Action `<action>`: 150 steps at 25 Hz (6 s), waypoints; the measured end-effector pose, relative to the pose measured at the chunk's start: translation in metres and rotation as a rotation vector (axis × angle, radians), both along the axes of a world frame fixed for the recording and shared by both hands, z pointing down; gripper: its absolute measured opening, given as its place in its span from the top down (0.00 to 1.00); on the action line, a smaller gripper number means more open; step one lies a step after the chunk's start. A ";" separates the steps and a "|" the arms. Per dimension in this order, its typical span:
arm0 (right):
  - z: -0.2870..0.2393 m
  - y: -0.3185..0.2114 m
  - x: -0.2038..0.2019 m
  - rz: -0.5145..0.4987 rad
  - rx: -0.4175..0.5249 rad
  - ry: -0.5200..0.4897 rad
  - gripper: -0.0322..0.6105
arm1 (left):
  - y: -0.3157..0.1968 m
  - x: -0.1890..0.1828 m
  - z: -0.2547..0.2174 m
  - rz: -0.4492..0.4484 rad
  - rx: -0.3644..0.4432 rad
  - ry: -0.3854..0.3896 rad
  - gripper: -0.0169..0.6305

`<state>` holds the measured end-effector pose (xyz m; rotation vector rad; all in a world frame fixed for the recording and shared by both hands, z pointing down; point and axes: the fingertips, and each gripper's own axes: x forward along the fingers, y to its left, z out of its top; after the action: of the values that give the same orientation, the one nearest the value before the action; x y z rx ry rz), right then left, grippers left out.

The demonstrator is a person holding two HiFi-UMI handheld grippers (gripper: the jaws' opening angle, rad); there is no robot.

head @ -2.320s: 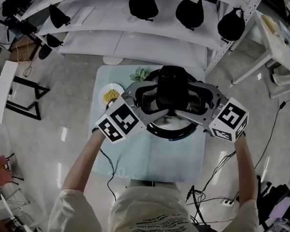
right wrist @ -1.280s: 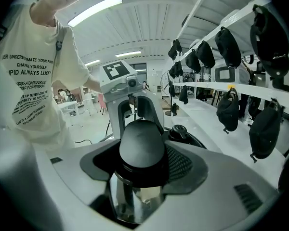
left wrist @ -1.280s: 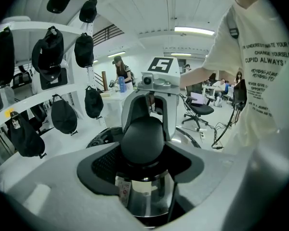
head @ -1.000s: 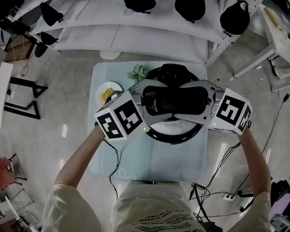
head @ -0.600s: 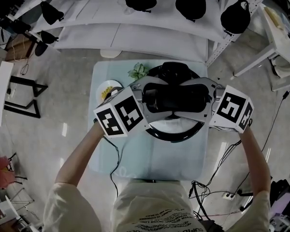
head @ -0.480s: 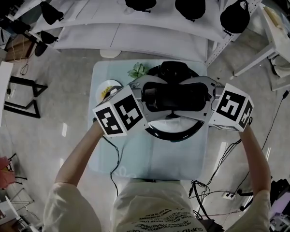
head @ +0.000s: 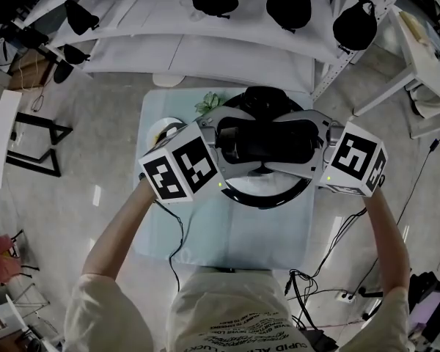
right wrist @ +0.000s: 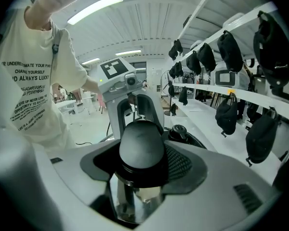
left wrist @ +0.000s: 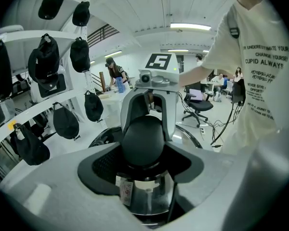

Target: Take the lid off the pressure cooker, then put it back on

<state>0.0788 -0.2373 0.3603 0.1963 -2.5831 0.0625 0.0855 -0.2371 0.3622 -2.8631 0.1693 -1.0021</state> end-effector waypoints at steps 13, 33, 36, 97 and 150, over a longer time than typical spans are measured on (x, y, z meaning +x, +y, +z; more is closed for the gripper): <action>-0.026 0.021 0.001 -0.007 0.054 -0.007 0.52 | 0.021 0.002 -0.026 -0.005 0.059 -0.007 0.54; -0.043 0.093 -0.020 -0.024 0.095 -0.014 0.52 | 0.093 -0.020 -0.043 -0.013 0.107 -0.022 0.54; -0.043 0.105 -0.031 -0.019 0.091 -0.013 0.52 | 0.106 -0.030 -0.043 -0.008 0.107 -0.022 0.54; 0.144 0.237 -0.125 -0.011 -0.112 0.059 0.52 | 0.237 -0.126 0.148 -0.015 -0.120 -0.191 0.54; 0.215 0.231 -0.115 0.185 -0.073 0.130 0.52 | 0.231 -0.128 0.214 -0.155 -0.075 -0.168 0.54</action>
<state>-0.0362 -0.0060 0.5754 0.3981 -2.4226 0.2051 -0.0427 -0.0060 0.5761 -2.8502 0.3508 -1.2977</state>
